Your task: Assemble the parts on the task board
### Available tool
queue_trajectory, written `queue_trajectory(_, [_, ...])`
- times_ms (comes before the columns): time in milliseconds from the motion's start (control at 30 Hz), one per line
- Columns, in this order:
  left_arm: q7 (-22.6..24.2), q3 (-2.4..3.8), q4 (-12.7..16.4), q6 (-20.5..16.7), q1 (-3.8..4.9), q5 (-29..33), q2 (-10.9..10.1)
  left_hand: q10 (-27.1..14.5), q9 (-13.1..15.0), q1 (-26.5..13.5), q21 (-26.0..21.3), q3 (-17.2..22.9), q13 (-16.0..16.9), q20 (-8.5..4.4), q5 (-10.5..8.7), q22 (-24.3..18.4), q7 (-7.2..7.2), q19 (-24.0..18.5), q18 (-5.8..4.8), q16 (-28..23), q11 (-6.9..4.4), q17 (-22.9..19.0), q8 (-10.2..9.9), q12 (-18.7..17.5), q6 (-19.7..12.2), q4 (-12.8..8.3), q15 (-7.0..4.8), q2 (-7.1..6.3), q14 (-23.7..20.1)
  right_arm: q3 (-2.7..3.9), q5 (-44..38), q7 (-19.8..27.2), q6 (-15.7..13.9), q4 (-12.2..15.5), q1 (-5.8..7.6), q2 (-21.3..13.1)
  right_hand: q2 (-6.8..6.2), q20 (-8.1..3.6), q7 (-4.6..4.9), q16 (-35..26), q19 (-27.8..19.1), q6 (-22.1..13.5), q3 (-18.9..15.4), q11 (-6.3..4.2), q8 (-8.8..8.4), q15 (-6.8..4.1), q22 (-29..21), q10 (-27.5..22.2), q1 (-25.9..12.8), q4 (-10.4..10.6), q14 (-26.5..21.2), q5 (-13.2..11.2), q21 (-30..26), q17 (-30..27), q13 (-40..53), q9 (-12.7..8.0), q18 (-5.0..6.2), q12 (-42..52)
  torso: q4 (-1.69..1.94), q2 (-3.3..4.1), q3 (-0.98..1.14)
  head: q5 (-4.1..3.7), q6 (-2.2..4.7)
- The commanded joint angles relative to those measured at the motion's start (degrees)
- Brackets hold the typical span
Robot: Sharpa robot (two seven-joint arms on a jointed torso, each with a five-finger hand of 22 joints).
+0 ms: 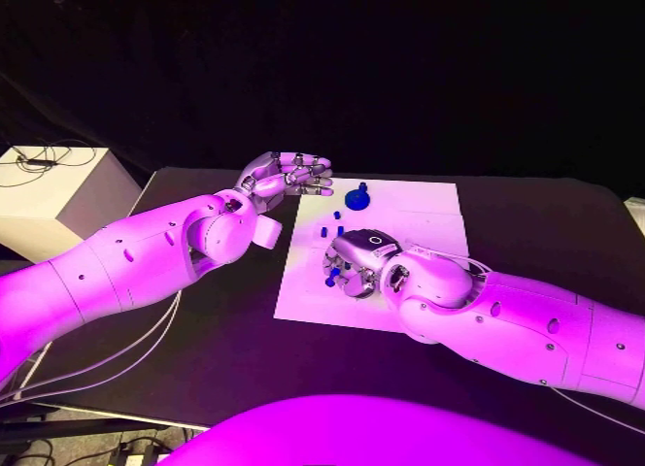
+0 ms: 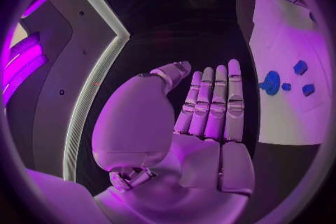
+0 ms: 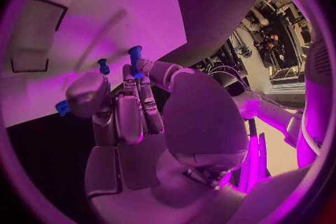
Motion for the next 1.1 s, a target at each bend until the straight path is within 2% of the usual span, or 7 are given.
queue_trajectory(33, [0.7,0.04,0.2,0.8,0.05,-0.3,0.1,-0.5,-0.1,-0.1,-0.3,-0.1,0.1,0.26,0.09,-0.1,0.35,0.0,0.28,-0.3,0.07,0.1,-0.3,-0.1,0.0,0.3,0.35,0.3,0.1,-0.09,-0.9,0.2,0.5,-1.1,-0.34,0.2,1.09,-0.29,0.12,-0.1,0.0,0.0,0.3,-3.51,0.34,-0.35,-0.1,3.7,0.7,-0.1,1.9,0.2,-0.2,-0.1,2.0,0.0,-0.48,0.4,-0.01,0.02,-0.02,-0.1,0.01])
queue_trajectory(367, [0.5,0.04,0.3,1.1,0.05,-0.3,0.1,-0.5,-0.1,-0.1,-0.4,-0.1,0.1,0.28,0.08,-0.2,0.39,0.1,0.28,-0.4,0.1,0.1,-0.4,-0.1,0.0,0.4,0.37,0.27,0.1,-0.29,-0.7,1.2,0.7,-2.0,-0.76,0.7,0.92,-0.27,0.18,-0.4,-0.1,-0.1,0.3,-3.44,0.3,-0.3,-0.4,3.6,0.5,-0.2,1.9,0.3,-0.5,-0.4,2.0,0.0,-0.43,0.3,-0.02,-0.05,-0.04,0.04,0.01])
queue_trajectory(433, [0.4,0.04,0.3,1.1,0.05,-0.3,0.1,-0.5,-0.1,-0.1,-0.4,-0.1,0.1,0.28,0.08,-0.2,0.39,0.1,0.28,-0.4,0.1,0.1,-0.4,-0.1,0.0,0.4,0.37,0.27,0.1,-0.32,0.0,1.8,0.5,-2.0,-0.78,0.7,0.3,-0.17,0.45,-0.6,-0.4,-1.2,-0.2,-3.22,-0.2,-0.06,-1.0,3.0,-0.3,-0.1,1.7,0.9,-1.1,-0.8,2.0,-0.1,-0.35,-0.1,-0.07,-0.06,-0.02,0.11,0.01])
queue_trajectory(467, [0.4,0.04,0.3,1.1,0.05,-0.3,0.1,-0.5,-0.1,-0.1,-0.4,-0.1,0.1,0.28,0.08,-0.2,0.39,0.1,0.28,-0.4,0.1,0.1,-0.4,-0.1,0.0,0.4,0.37,0.27,0.1,-0.33,0.3,2.1,0.3,-1.9,-0.79,0.7,-0.09,-0.03,0.6,-1.0,-0.6,-2.0,-1.0,-3.03,-0.61,0.14,-1.3,2.5,-1.1,0.1,1.6,3.6,-1.6,-1.2,1.9,-0.1,-0.32,-0.5,-0.07,-0.06,-0.02,0.11,0.01])
queue_trajectory(533, [0.3,0.04,0.3,1.2,0.05,-0.3,0.2,-0.6,-0.1,-0.1,-0.5,-0.1,0.1,0.29,0.07,-0.3,0.41,0.1,0.28,-0.5,0.11,0.1,-0.4,-0.1,-0.1,0.4,0.38,0.25,0.1,-0.35,0.9,2.7,0.1,-1.8,-0.8,0.7,-1.41,0.4,1.02,-1.6,-1.1,-4.0,-3.5,-2.32,-1.77,0.7,-2.8,0.2,-3.0,0.8,1.3,4.9,-3.2,-2.2,1.4,-0.4,-0.11,-2.0,-0.06,-0.07,-0.01,-0.05,0.01])
queue_trajectory(800, [0.0,0.04,0.3,1.2,0.04,-0.3,0.1,-0.7,-0.1,-0.1,-0.6,-0.1,0.1,0.31,0.06,-0.4,0.5,0.1,0.27,-0.5,0.17,0.2,-0.5,-0.1,-0.1,0.5,0.41,0.19,0.1,-0.38,1.7,3.4,-1.1,-0.8,-0.82,0.0,-3.55,1.05,1.34,-2.8,-1.9,-6.0,-6.0,-1.52,-2.98,1.3,-5.2,-3.3,-3.9,1.3,0.9,4.9,-5.9,-3.8,0.2,-0.8,0.35,-3.9,-0.05,-0.04,0.04,0.05,0.01])
queue_trajectory(1100, [-0.4,0.04,0.2,1.3,0.04,-0.3,0.1,-1.1,-0.3,0.0,-0.9,-0.2,0.0,0.41,0.06,-0.7,0.71,0.1,0.23,-0.8,0.35,0.2,-0.7,-0.2,-0.5,0.7,0.56,0.04,-0.2,-0.38,1.5,2.2,-3.7,-0.1,-0.83,-0.9,-3.87,1.18,1.47,-2.8,-1.9,-6.7,-6.6,-1.35,-3.37,1.39,-5.6,-4.4,-3.5,1.3,0.9,5.0,-6.4,-3.8,0.0,-1.0,0.46,-4.1,-0.08,-0.02,0.11,-0.04,0.01])
